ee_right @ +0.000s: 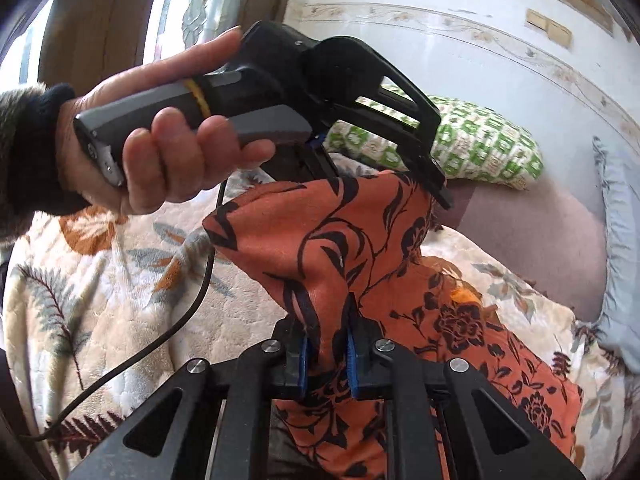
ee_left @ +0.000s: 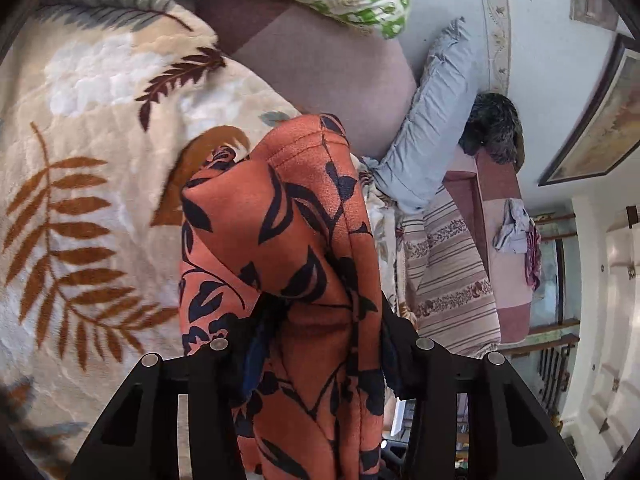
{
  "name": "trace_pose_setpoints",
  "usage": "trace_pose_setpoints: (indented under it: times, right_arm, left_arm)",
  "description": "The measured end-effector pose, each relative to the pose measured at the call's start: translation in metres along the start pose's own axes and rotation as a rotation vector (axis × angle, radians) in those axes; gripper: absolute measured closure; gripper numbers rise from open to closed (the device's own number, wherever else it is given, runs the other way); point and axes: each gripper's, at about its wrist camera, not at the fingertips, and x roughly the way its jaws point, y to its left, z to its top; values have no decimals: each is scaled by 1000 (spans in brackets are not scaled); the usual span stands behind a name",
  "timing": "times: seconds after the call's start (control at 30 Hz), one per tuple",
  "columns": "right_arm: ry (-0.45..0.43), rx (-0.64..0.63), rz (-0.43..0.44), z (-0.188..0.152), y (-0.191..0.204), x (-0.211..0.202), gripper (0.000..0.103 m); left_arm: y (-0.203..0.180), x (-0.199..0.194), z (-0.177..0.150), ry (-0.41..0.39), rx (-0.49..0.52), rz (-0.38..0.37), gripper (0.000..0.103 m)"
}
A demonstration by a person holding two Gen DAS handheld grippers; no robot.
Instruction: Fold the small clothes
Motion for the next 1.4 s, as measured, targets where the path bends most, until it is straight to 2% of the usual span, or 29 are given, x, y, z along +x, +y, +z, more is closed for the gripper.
trace_pose_setpoints:
  times: [0.1, 0.23, 0.3, 0.4, 0.5, 0.6, 0.7, 0.73, 0.77, 0.83, 0.93, 1.0, 1.17, 1.2, 1.23, 1.3, 1.33, 1.37, 1.4]
  right_arm:
    - [12, 135, 11, -15, -38, -23, 90]
    - [71, 346, 58, -56, -88, -35, 90]
    - [114, 476, 108, -83, -115, -31, 89]
    - [144, 649, 199, -123, -144, -23, 80]
    - [151, 729, 287, -146, -157, -21, 69]
    - [75, 808, 390, -150, -175, -33, 66]
    - [-45, 939, 461, -160, -200, -53, 44]
    - [-75, 979, 474, -165, -207, -58, 34]
    - [-93, 1008, 468, -170, -213, -60, 30]
    - [-79, 1053, 464, -177, -222, -56, 30]
    - [-53, 1091, 522, -181, -221, -44, 30]
    - [-20, 1077, 526, -177, -220, -37, 30]
    - [25, 1030, 543, -175, -207, -20, 30]
    - [33, 1027, 551, -174, -205, -15, 31]
    - [39, 1022, 555, -174, -204, -11, 36]
    - [60, 1018, 574, -175, -199, -6, 57]
    - [66, 1027, 593, -176, -198, -3, 76]
    - [70, 1034, 588, -176, -198, -1, 81]
    - [56, 1042, 583, -176, -199, -5, 82]
  left_arm:
    - [-26, 36, -6, 30, 24, -10, 56]
    - [-35, 121, -11, 115, -32, 17, 56]
    - [-29, 165, -21, 161, -74, 68, 56]
    - [-27, 215, -32, 198, -92, 180, 55]
    - [-40, 226, -32, 195, -81, 234, 53]
    - [-63, 216, -26, 195, -85, 262, 51]
    - [-103, 202, -16, 170, -25, 317, 25]
    - [-115, 202, -13, 161, -2, 345, 20]
    - [-126, 205, -12, 164, 19, 384, 19]
    - [-140, 222, -15, 186, 46, 475, 18]
    - [-147, 258, -24, 234, 80, 592, 18]
    - [-149, 281, -29, 265, 108, 670, 19]
    - [-141, 321, -31, 281, 182, 888, 19]
    - [-136, 325, -31, 286, 176, 906, 19]
    - [-130, 326, -32, 291, 167, 906, 19]
    - [-128, 329, -34, 272, 173, 873, 20]
    - [-129, 328, -34, 262, 177, 847, 21]
    - [-129, 325, -35, 251, 174, 818, 25]
    - [-130, 321, -35, 234, 161, 790, 38]
